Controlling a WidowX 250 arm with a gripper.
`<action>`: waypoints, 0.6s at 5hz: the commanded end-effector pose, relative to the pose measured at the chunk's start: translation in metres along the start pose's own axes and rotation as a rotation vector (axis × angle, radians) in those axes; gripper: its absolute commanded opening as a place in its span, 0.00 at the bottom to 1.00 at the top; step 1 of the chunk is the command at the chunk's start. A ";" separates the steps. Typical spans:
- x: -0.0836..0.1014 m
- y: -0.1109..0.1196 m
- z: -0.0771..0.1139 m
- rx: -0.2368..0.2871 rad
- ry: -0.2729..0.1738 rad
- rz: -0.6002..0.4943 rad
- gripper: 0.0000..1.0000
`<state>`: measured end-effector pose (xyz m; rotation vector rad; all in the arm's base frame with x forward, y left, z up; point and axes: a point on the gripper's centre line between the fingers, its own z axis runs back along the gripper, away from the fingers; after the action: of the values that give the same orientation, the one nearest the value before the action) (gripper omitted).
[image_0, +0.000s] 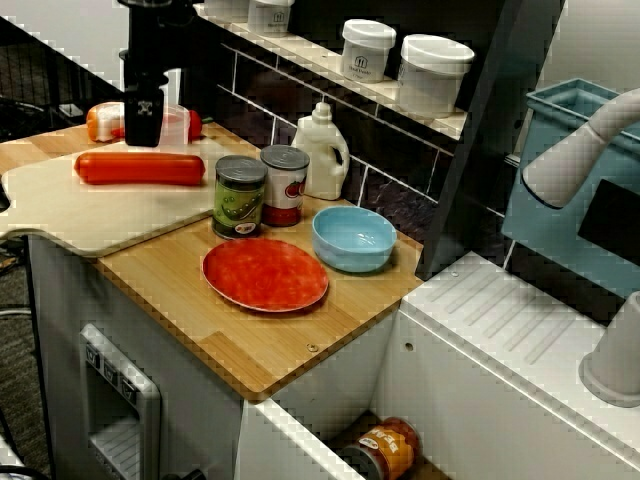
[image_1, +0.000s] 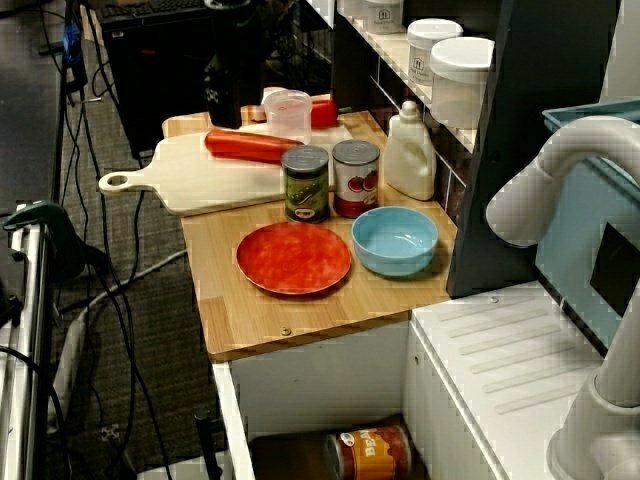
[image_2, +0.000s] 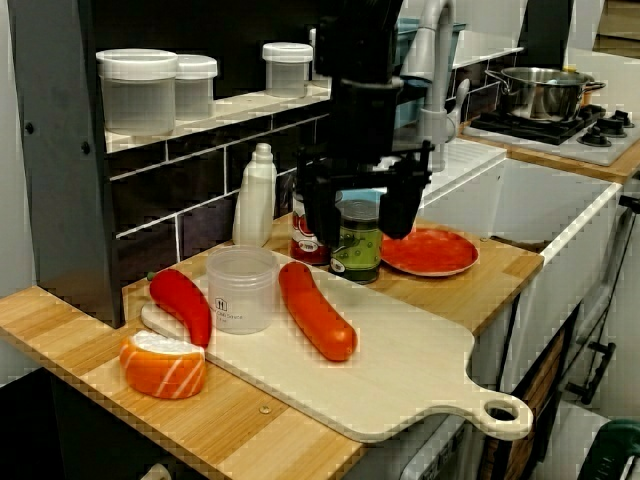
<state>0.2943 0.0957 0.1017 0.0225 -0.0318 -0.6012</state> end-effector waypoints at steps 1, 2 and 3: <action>0.007 -0.011 0.049 0.046 -0.086 -0.060 1.00; 0.009 -0.021 0.056 0.046 -0.122 -0.091 1.00; 0.004 -0.027 0.059 0.046 -0.146 -0.106 1.00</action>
<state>0.2794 0.0670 0.1443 -0.0174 -0.1417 -0.7029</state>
